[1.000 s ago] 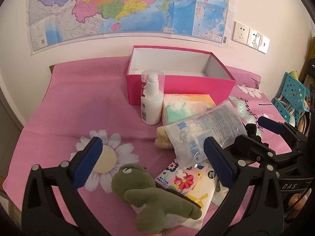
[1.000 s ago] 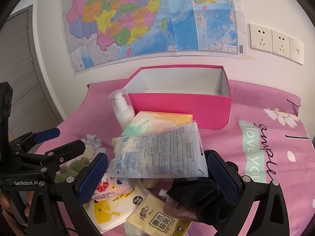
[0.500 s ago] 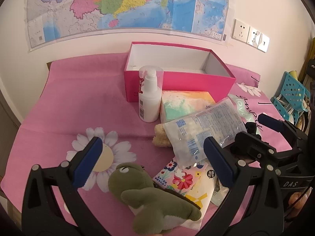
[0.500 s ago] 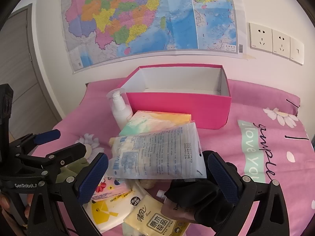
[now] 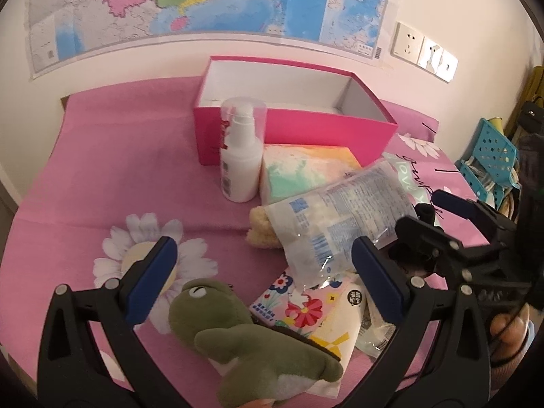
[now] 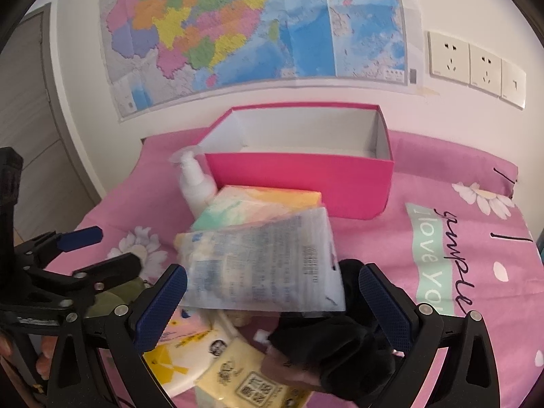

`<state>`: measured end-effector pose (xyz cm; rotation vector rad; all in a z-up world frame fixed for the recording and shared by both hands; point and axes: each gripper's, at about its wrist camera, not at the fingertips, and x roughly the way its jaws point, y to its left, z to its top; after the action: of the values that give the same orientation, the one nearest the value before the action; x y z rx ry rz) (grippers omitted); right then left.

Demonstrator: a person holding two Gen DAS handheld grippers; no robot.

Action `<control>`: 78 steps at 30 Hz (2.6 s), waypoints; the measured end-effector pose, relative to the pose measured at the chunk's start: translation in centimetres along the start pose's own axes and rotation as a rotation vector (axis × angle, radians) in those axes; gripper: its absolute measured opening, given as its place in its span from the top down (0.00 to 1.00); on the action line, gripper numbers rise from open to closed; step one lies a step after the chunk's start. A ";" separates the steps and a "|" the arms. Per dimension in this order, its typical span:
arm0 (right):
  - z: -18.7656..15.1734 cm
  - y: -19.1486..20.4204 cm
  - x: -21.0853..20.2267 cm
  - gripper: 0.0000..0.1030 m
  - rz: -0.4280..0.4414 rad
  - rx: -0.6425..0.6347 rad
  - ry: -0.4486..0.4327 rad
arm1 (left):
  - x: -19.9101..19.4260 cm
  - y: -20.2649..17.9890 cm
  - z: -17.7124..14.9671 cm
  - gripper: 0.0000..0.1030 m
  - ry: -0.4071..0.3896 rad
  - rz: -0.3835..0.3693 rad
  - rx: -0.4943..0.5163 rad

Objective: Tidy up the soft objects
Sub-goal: 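Close the right gripper on the clear plastic wipes bag, then carry the bag over the pink box and open the right gripper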

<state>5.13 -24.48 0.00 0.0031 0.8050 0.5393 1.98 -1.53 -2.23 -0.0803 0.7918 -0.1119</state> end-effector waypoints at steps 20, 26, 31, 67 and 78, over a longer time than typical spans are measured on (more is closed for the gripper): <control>0.7 -3.2 3.5 0.67 0.187 0.050 0.107 | 1.0 -1.5 0.8 0.03 0.071 -0.145 0.061; 0.9 -4.8 1.7 0.79 0.221 0.093 0.050 | 1.1 -3.0 0.9 0.08 0.094 -0.221 0.087; 0.3 -7.3 1.0 0.79 0.220 0.155 0.041 | 2.2 -5.9 0.8 0.20 0.176 -0.314 0.137; 1.8 -8.6 -1.8 0.80 0.301 0.191 -0.040 | 2.1 -4.5 3.6 0.29 0.189 -0.442 0.014; 9.8 -6.7 -0.5 0.80 0.367 0.131 -0.110 | 0.7 -2.0 10.4 0.29 0.082 -0.325 0.065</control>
<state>14.61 -28.56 5.82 0.3033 0.7341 0.8242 9.78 -3.25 4.81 -0.1434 0.8518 -0.4509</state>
